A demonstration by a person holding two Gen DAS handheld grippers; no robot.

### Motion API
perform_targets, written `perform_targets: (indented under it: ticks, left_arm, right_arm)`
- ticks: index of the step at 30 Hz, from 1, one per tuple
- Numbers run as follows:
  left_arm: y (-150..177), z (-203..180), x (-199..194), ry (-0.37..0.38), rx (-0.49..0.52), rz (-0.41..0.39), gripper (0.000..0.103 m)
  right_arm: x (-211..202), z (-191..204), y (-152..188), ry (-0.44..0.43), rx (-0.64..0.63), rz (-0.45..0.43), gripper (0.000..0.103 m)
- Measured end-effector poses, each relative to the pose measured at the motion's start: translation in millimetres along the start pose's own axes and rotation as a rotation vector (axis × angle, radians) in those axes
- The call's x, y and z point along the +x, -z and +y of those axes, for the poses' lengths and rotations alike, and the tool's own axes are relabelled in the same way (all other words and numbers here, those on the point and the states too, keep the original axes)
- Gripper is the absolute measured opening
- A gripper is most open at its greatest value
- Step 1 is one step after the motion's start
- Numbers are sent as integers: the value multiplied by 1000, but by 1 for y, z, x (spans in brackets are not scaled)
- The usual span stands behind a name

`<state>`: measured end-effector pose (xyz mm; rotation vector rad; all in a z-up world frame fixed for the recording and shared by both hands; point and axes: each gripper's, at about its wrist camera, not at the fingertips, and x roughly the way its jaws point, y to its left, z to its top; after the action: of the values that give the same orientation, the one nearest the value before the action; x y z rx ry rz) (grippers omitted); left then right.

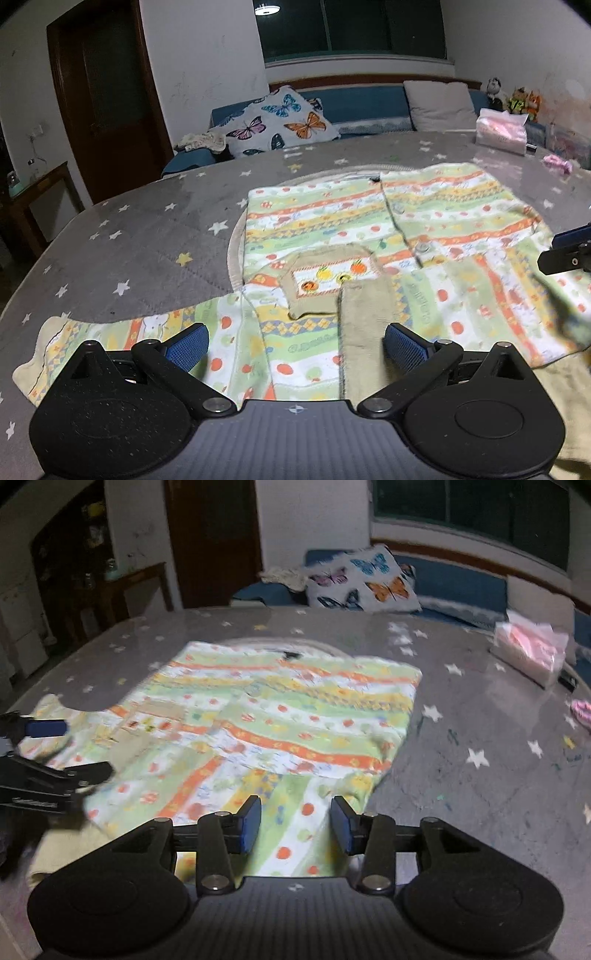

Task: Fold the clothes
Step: 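Lay the sleeve flat with the right gripper while the left gripper grasps the first sleeve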

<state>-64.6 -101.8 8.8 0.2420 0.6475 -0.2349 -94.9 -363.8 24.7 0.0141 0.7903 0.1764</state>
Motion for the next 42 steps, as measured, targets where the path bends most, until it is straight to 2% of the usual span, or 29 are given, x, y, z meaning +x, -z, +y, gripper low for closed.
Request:
perform_targets:
  ticks: [2,5,12,19,22,25,29,33,37,39,41,42]
  left_arm:
    - [1,4,-1,-5,-7,3,103]
    - [1,13,-4,-9,-32,7,103]
    - [4,56,-21,-90,-137,-16,103]
    - [23,120,-36,-239,-299,-13,103]
    - [32,146,-41,-298,-363,-10,102]
    - [39,168,-42,-345,-412,-2,100]
    - [46,191,-36,-368,-483,18,90]
    - [52,206,-29,-351,-546,47,80]
    - [52,209,-27,-355,-544,49,69]
    - [51,209,-25,-350,-537,43,59]
    - [50,210,-24,-345,-530,36,42]
    - [49,210,-23,-342,-527,32,37]
  right_arm:
    - [1,2,1,5,-13,-1,43]
    - [-2,12,-1,13,-50,-9,49]
    - [-2,53,-10,-78,-129,-36,54]
    - [11,99,-7,-145,-235,-26,59]
    - [15,109,0,-133,-286,-27,60]
    - [11,108,-2,-135,-281,-34,61]
    - [7,104,-1,-131,-275,-40,62]
    - [2,101,0,-131,-267,-49,62]
    - [-5,98,0,-130,-258,-63,62]
    - [-9,96,0,-130,-250,-70,62]
    - [-11,95,1,-128,-242,-76,62]
    - [-13,94,1,-127,-239,-79,62]
